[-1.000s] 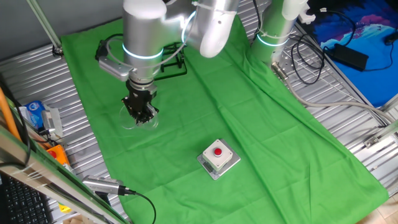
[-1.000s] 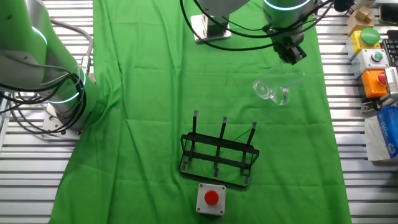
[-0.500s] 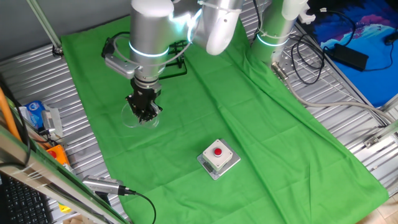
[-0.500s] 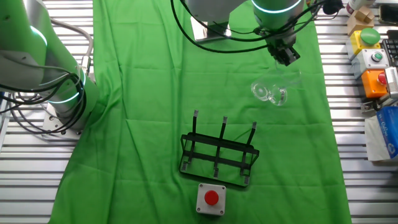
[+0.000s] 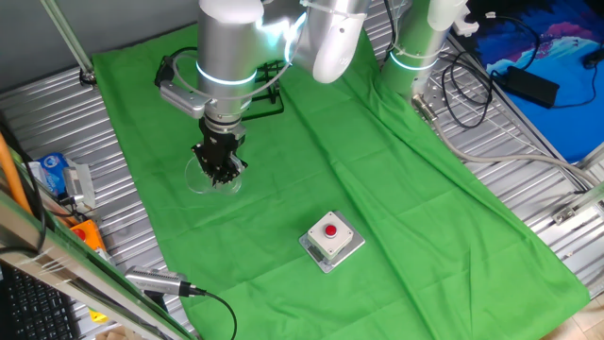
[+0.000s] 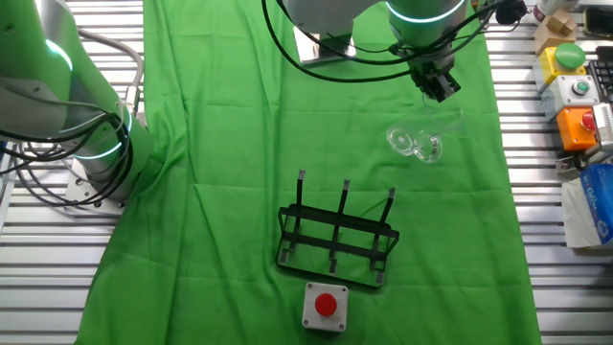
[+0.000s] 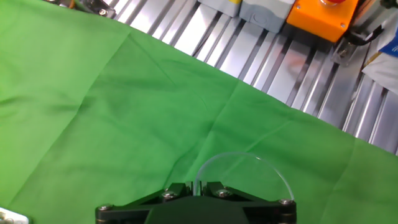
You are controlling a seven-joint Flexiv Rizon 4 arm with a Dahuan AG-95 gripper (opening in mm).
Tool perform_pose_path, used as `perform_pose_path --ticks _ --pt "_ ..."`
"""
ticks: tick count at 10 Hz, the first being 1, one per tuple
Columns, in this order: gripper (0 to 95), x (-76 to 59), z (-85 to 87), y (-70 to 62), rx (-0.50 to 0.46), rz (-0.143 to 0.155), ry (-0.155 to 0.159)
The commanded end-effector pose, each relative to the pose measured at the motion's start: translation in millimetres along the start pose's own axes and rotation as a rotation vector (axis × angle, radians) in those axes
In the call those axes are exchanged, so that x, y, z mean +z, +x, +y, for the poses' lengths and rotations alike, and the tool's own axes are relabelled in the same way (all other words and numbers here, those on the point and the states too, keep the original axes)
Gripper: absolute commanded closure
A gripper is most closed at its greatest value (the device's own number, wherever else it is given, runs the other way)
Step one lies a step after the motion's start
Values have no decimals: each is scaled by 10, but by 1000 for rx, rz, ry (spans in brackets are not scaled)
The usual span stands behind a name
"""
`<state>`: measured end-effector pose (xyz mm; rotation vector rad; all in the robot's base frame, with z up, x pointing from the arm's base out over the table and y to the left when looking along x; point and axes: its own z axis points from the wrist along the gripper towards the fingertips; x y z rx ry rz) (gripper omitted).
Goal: Take the cup off the cup rack
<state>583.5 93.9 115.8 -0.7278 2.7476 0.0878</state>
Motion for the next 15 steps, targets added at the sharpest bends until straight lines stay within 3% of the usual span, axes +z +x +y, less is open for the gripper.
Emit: perform_pose_path --ticks 1,2,4,6,12,15 --pt "570 12 -5 -10 -1 9 -7" --pt "570 12 -5 -10 -1 11 -8" --pt "570 5 -7 -1 0 49 -27" --pt "570 -4 -1 29 5 57 -34" --pt "570 -102 -38 198 17 74 -52" --pt "570 -75 -131 304 -54 69 -47"
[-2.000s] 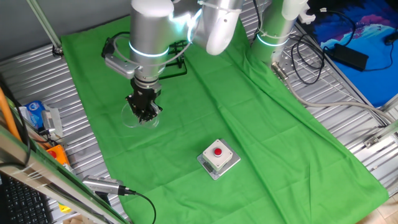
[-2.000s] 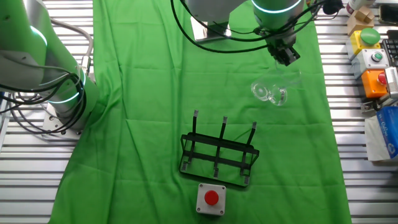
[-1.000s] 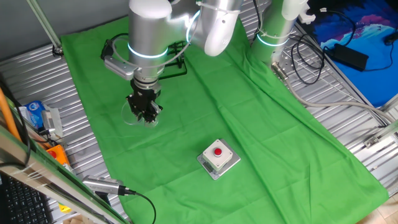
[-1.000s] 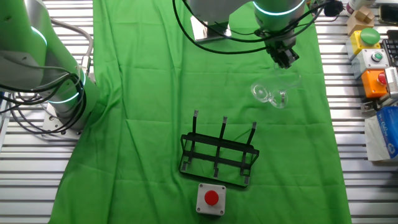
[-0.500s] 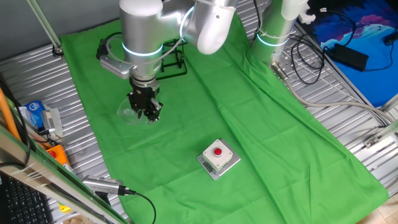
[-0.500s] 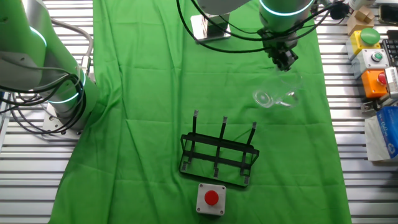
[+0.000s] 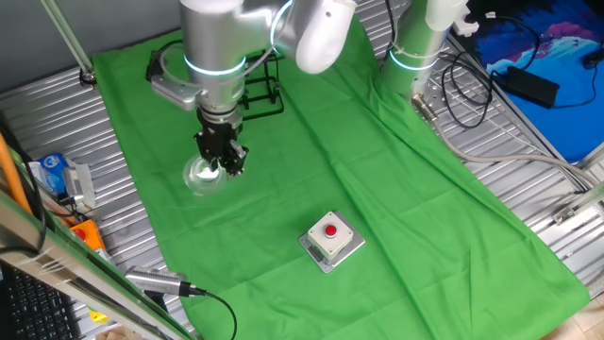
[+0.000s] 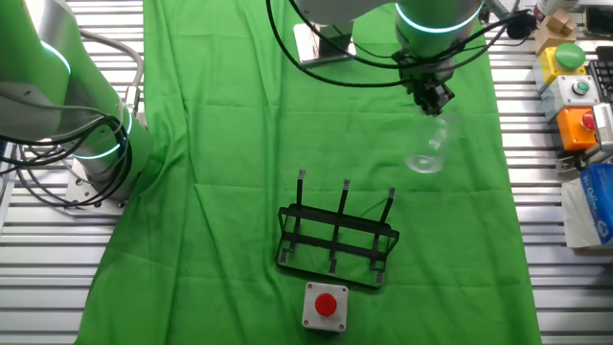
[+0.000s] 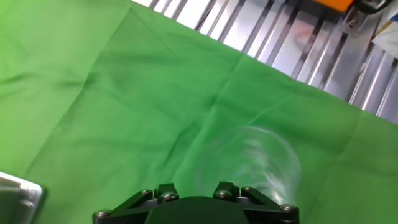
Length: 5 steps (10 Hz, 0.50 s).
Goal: Take the cup off the cup rack
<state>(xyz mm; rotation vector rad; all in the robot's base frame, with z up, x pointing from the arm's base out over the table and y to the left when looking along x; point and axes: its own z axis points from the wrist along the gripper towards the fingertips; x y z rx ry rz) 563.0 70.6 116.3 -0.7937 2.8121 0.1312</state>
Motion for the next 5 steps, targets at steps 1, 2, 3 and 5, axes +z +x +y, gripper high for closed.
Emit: perform_pose_path --ticks 1,2,3,5 --pt "570 46 -57 28 -51 -5 10" --pt "570 48 -58 25 -60 -1 15" --pt "570 54 -60 16 -65 2 17" --pt "570 104 -78 -67 -76 1 14"
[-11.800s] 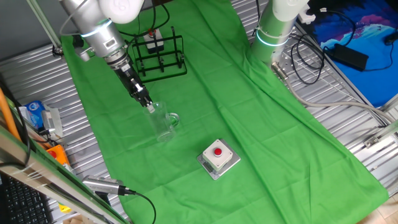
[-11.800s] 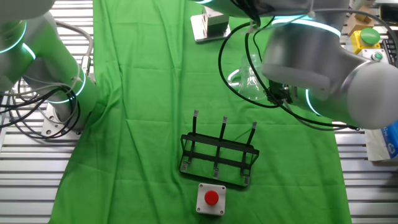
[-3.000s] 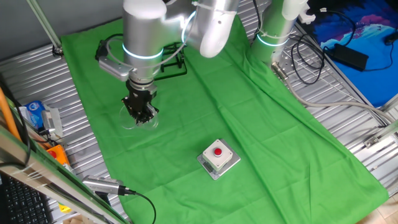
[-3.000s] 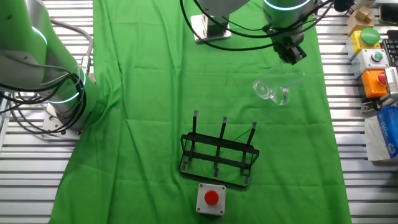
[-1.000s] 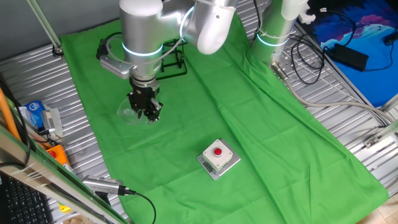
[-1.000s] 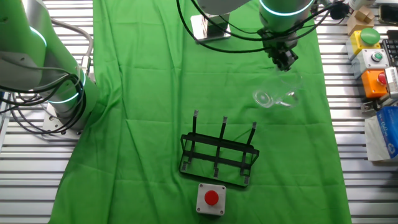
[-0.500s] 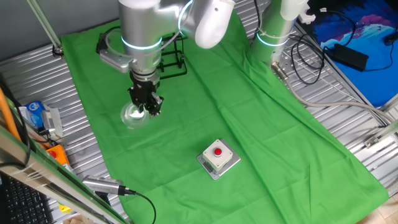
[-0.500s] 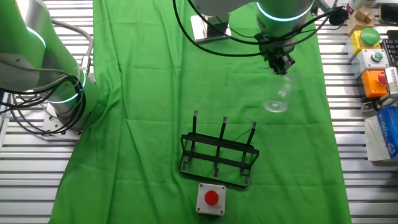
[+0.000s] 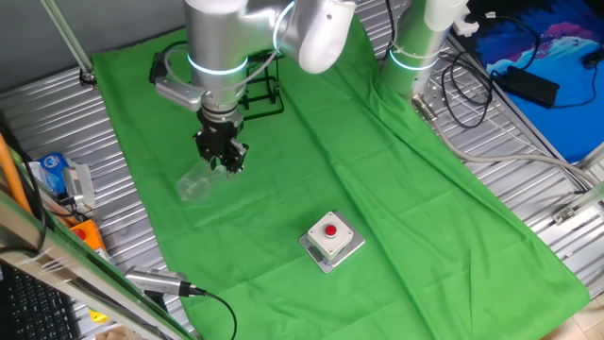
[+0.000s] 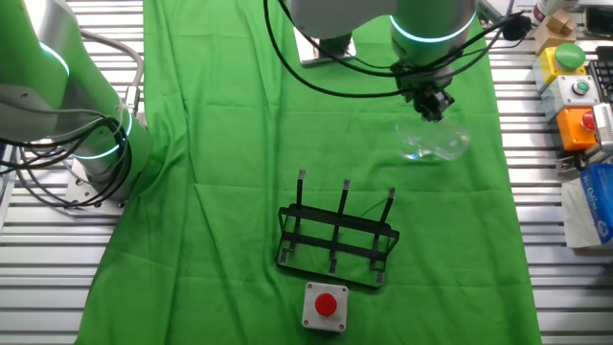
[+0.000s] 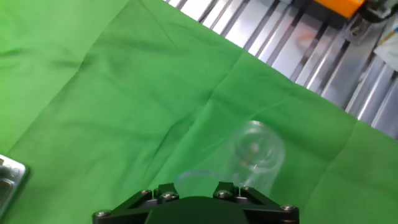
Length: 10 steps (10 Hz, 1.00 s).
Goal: Take the cup off the cup rack
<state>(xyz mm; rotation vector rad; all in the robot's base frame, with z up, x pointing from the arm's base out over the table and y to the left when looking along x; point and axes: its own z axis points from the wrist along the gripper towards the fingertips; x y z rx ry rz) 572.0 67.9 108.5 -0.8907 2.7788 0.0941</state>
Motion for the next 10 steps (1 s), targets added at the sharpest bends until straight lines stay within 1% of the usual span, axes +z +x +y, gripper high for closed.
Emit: perform_pose_path --ticks 1,3,6,9,10 --pt "570 31 -21 -64 -10 -3 -4" --pt "570 51 -25 -98 -12 -3 -5" --pt "570 41 -49 -133 -5 2 -7" --pt "570 8 -125 -250 -2 21 -21" --pt "570 -1 -164 -308 -6 30 -27"
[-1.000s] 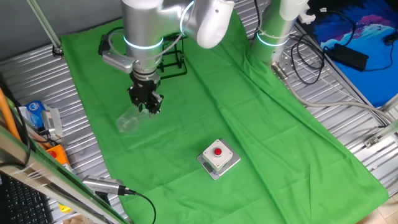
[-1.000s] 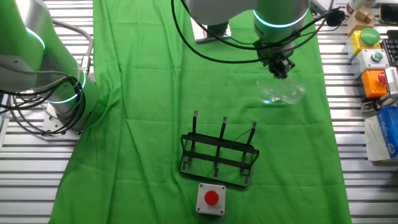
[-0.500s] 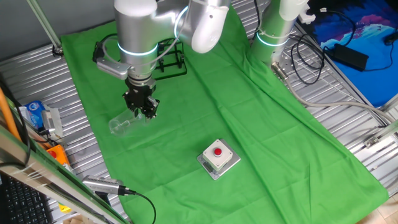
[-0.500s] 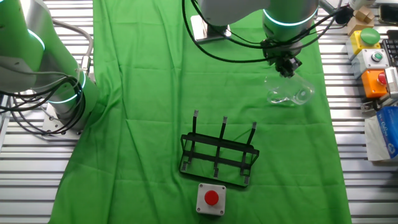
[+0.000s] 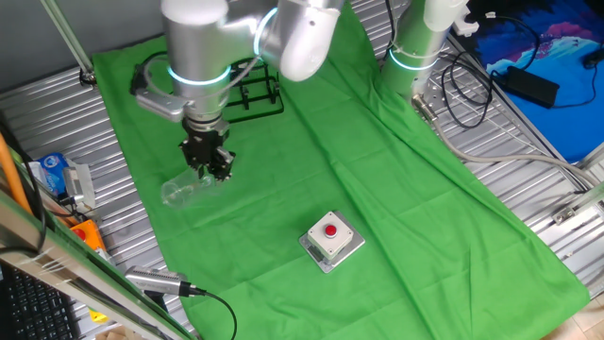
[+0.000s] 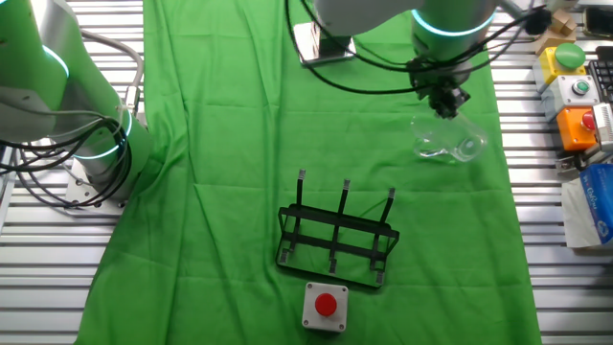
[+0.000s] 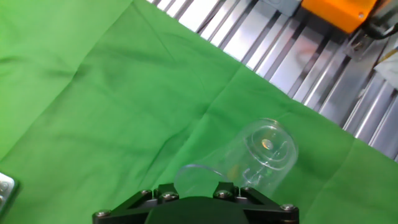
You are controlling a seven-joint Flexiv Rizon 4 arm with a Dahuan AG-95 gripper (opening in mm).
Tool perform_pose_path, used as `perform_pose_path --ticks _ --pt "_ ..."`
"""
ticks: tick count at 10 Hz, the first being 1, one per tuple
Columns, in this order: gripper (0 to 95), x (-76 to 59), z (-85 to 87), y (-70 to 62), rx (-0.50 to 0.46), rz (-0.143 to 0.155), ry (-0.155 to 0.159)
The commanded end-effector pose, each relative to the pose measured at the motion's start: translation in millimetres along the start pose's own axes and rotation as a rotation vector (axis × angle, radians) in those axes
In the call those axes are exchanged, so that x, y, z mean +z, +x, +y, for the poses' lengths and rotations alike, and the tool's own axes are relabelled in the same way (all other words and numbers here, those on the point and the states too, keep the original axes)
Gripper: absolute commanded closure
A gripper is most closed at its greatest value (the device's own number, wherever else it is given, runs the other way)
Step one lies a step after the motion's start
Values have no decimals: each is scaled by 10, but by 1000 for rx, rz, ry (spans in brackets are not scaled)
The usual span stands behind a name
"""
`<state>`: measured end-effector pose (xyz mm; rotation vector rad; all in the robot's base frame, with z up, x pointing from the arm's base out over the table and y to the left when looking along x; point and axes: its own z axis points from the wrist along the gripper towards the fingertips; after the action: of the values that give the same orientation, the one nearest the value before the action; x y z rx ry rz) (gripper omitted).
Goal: Take the cup off the cup rack
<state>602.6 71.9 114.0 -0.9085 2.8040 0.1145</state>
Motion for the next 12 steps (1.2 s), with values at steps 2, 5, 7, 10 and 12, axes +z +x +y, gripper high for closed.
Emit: perform_pose_path --ticks 2,5,7,10,12 --pt "570 -25 -63 -100 -15 9 -9" --pt "570 -36 -109 -176 -25 12 -18" --pt "570 -37 -155 -242 -30 14 -21" --pt "570 -19 -247 -371 -60 12 -24" --pt "570 -8 -304 -460 -95 20 -22"
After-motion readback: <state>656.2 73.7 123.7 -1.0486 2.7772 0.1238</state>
